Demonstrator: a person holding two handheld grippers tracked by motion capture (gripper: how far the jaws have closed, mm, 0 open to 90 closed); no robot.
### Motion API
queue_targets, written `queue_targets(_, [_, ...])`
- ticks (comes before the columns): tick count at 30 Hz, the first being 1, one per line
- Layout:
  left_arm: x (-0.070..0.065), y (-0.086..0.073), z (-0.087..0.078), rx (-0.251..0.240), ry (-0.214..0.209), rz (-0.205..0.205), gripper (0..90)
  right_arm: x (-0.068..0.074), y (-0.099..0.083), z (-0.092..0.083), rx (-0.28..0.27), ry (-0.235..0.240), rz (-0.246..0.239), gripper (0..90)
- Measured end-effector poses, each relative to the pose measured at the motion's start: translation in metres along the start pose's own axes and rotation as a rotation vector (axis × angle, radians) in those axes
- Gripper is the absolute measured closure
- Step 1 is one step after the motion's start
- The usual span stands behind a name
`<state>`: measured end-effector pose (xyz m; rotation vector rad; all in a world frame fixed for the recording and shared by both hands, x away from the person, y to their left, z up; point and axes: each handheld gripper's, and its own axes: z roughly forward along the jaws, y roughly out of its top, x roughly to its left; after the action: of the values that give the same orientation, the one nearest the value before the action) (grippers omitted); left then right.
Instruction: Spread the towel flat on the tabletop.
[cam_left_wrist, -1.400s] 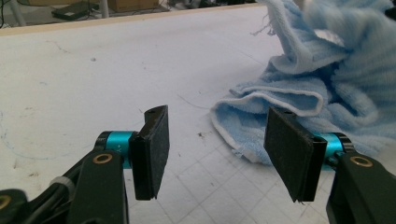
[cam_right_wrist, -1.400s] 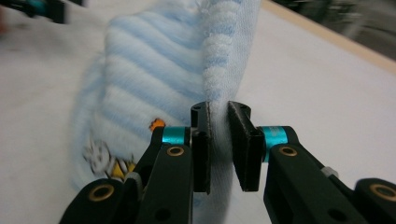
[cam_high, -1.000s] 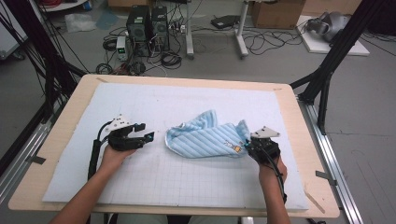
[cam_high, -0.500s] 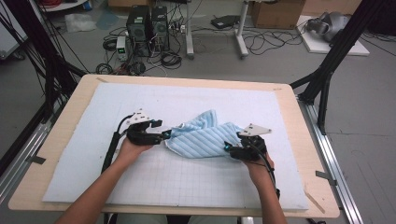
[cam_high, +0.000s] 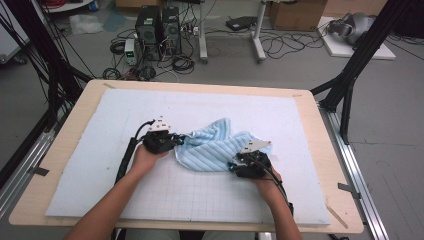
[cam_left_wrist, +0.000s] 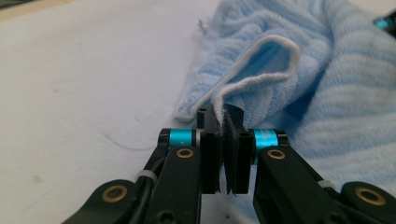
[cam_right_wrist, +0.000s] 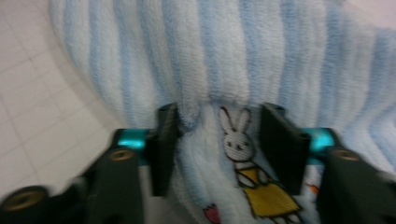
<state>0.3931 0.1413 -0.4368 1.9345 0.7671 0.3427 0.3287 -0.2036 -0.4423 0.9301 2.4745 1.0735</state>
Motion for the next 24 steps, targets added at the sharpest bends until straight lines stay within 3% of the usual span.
queue_targets(2, [0.006,0.001,-0.008,-0.020,0.009,-0.017,85.6,0.001,0.000,-0.002,-0.008,0.050,0.005,73.6])
queue_targets(3, [0.010,0.001,-0.014,-0.036,0.026,-0.030,85.6,0.005,0.000,-0.003,-0.013,0.131,0.005,79.0])
queue_targets(5, [0.014,0.000,-0.018,-0.045,0.037,-0.038,85.6,0.007,0.001,-0.002,-0.014,0.157,-0.001,79.6])
queue_targets(6, [0.017,0.000,-0.022,-0.053,0.050,-0.046,85.6,0.017,0.001,0.002,-0.006,0.227,-0.024,80.3])
queue_targets(8, [0.023,-0.002,-0.029,-0.062,0.075,-0.056,85.6,0.021,0.001,0.003,-0.007,0.250,-0.027,80.6])
queue_targets(10, [0.029,-0.004,-0.037,-0.071,0.100,-0.069,85.6,0.034,0.002,0.007,-0.011,0.342,-0.041,81.2])
queue_targets(12, [0.034,-0.005,-0.044,-0.081,0.122,-0.079,85.6,0.040,0.004,0.010,-0.007,0.389,-0.047,81.6])
queue_targets(13, [0.037,-0.006,-0.048,-0.087,0.133,-0.081,85.6,0.040,0.004,0.010,-0.007,0.389,-0.047,81.6])
queue_targets(15, [0.046,-0.008,-0.059,-0.103,0.168,-0.100,85.8,0.054,0.009,0.016,-0.006,0.470,-0.069,81.4])
queue_targets(17, [0.049,-0.009,-0.063,-0.104,0.178,-0.106,85.9,0.057,0.010,0.017,-0.009,0.480,-0.079,80.9])
queue_targets(19, [0.052,-0.012,-0.068,-0.107,0.191,-0.109,85.8,0.062,0.015,0.021,-0.019,0.489,-0.089,72.9])
queue_targets(22, [0.056,-0.021,-0.073,-0.117,0.197,-0.112,83.2,0.058,0.023,0.018,-0.078,0.467,-0.040,57.4])
queue_targets(23, [0.058,-0.025,-0.076,-0.119,0.201,-0.128,71.7,0.050,0.029,0.011,-0.132,0.451,0.009,53.8])
queue_targets(24, [0.060,-0.030,-0.077,-0.130,0.193,-0.149,71.7,0.050,0.029,0.011,-0.132,0.451,0.009,53.8])
